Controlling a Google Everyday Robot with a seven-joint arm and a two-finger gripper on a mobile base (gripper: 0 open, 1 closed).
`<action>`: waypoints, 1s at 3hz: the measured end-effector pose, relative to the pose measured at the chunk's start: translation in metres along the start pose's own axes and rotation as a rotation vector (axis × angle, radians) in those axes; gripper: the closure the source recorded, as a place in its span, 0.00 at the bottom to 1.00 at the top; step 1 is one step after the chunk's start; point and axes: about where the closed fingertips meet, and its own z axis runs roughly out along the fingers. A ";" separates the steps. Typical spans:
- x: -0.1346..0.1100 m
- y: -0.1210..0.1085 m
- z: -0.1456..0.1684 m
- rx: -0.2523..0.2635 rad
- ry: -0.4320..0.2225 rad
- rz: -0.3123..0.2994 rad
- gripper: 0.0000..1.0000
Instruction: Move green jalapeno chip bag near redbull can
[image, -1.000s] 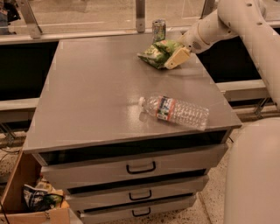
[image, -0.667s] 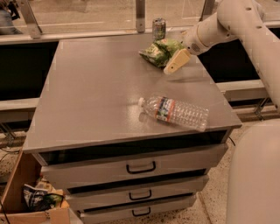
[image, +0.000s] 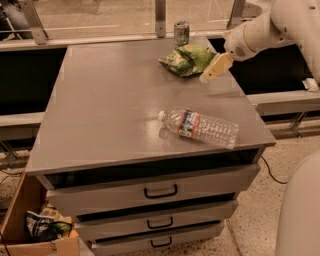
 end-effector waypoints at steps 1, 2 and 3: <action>0.007 -0.010 -0.048 0.038 -0.052 0.003 0.00; 0.008 -0.020 -0.109 0.111 -0.111 0.006 0.00; 0.014 -0.021 -0.118 0.120 -0.112 0.013 0.00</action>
Offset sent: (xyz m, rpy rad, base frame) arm -0.0913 -0.1322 0.1356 0.1325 -0.2466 -0.1004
